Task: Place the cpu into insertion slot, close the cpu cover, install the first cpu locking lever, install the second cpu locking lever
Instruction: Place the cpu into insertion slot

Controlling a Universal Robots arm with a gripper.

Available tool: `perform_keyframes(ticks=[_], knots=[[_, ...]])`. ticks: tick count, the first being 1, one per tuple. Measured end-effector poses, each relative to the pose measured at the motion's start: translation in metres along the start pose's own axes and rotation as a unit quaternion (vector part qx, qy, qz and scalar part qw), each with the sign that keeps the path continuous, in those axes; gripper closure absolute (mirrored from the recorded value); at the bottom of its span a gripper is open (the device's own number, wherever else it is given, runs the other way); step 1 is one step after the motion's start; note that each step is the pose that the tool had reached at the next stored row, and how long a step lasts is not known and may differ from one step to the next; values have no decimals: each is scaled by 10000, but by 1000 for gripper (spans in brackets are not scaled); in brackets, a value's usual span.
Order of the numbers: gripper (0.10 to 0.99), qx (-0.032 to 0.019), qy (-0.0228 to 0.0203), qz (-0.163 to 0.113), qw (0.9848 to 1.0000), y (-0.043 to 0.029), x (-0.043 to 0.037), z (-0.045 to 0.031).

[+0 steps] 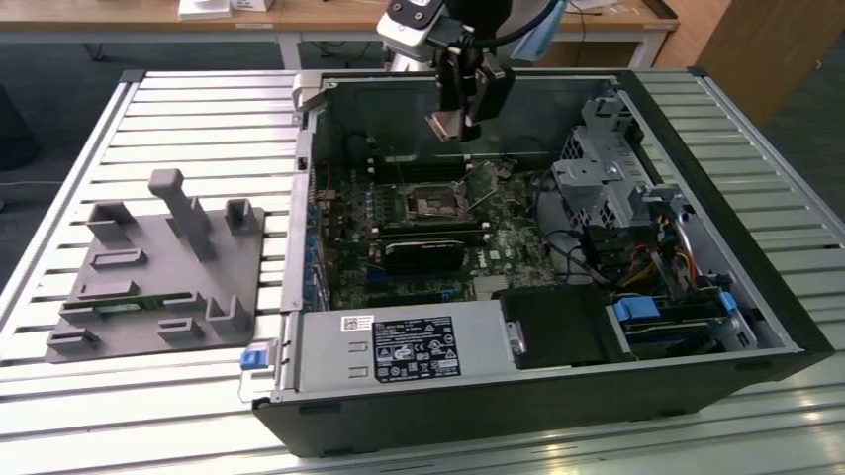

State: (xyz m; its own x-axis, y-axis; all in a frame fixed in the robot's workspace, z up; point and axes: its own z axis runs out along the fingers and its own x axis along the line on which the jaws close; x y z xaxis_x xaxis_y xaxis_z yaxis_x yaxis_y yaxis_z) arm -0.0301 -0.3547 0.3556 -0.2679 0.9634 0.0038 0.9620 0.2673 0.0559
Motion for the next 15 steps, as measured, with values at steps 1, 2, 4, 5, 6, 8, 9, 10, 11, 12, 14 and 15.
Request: perform_keyframes(ticks=[1, 2, 4, 5, 6, 8, 9, 10, 11, 12, 14, 15], knots=[[545, 0, -3, 48, 10000, 0, 0, 2], [545, 0, -5, 86, 10000, 0, 1, 4], [545, -1, -9, 165, 9999, 0, 3, 8], [545, -1, -11, 203, 9998, 1, 4, 10], [545, -1, -13, 239, 9997, 1, 4, 11], [545, -1, -17, 305, 9995, 1, 5, 15], [545, -1, -19, 340, 9994, 1, 5, 16], [545, -1, -21, 375, 9993, 0, 5, 18], [545, -1, -23, 408, 9992, 1, 6, 20], [545, -1, -25, 441, 9990, 0, 5, 21], [545, -1, -28, 494, 9988, 0, 6, 24], [545, -1, -30, 520, 9986, 0, 6, 25]])
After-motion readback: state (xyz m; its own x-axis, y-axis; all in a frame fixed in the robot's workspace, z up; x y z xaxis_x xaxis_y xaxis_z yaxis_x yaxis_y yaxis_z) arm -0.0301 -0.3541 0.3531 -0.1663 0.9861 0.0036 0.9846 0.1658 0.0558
